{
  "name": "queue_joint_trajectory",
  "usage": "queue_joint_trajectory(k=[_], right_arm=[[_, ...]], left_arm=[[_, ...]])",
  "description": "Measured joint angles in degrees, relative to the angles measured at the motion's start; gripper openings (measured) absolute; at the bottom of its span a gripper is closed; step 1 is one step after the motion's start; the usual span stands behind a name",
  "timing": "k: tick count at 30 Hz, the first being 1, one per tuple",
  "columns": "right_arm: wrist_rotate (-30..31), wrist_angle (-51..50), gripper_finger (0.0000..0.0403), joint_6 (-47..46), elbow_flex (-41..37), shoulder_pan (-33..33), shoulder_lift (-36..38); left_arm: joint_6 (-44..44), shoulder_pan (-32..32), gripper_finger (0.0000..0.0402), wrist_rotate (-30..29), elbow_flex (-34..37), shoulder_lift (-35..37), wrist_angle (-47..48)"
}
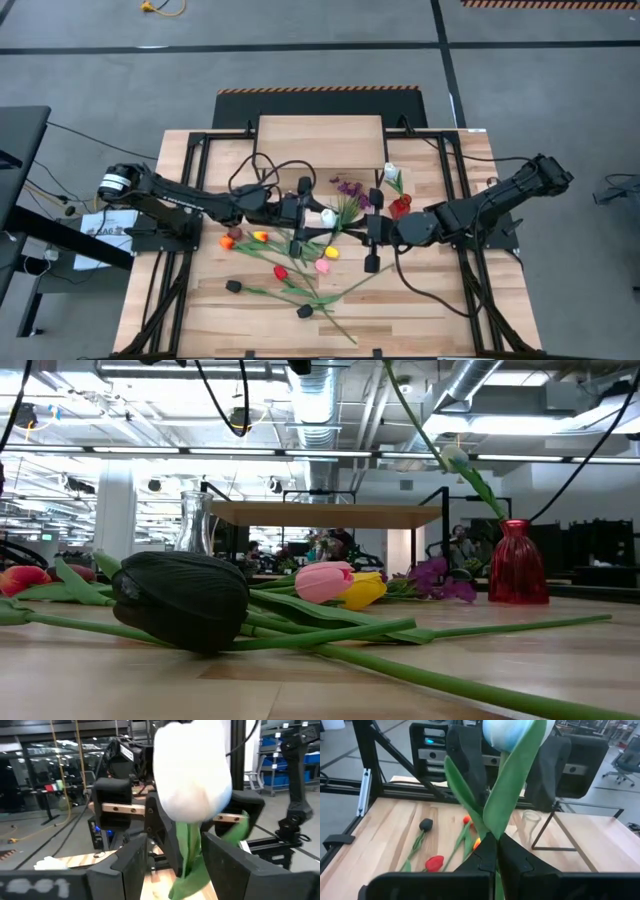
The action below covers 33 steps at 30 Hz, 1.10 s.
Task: Pick and place flowers into a vace then onto a shelf
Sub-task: Put the white flower into the red vase
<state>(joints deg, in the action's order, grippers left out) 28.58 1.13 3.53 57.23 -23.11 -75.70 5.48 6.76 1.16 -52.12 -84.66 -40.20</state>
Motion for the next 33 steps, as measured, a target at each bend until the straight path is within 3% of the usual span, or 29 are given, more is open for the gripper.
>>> queue_joint_trajectory(k=[4,12,16,25,30,33], right_arm=[[0.0,-0.4,0.0,0.0,0.0,0.0,0.0],[0.9,-0.7,0.0017,-0.4,0.0,0.0,0.0],[2.9,-1.8,0.0045,-0.5,0.0,0.0,0.0],[1.3,-8.1,0.0112,-3.5,0.0,1.1,-0.6],[-0.4,-8.1,0.012,-3.2,0.0,1.5,-0.6],[-0.7,-8.0,0.0106,-3.1,0.0,2.0,-0.6]], left_arm=[[0.6,0.0,0.0144,-0.2,0.0,0.0,-1.8],[1.7,0.0,0.0011,1.6,0.0,0.0,-2.9],[2.0,0.0,0.0005,1.5,0.0,0.0,-3.0],[2.2,0.0,0.0002,1.9,0.0,0.0,-3.1],[2.1,0.0,0.0002,2.1,0.0,0.0,-3.4],[2.1,0.0,0.0001,2.1,0.0,0.0,-3.4]])
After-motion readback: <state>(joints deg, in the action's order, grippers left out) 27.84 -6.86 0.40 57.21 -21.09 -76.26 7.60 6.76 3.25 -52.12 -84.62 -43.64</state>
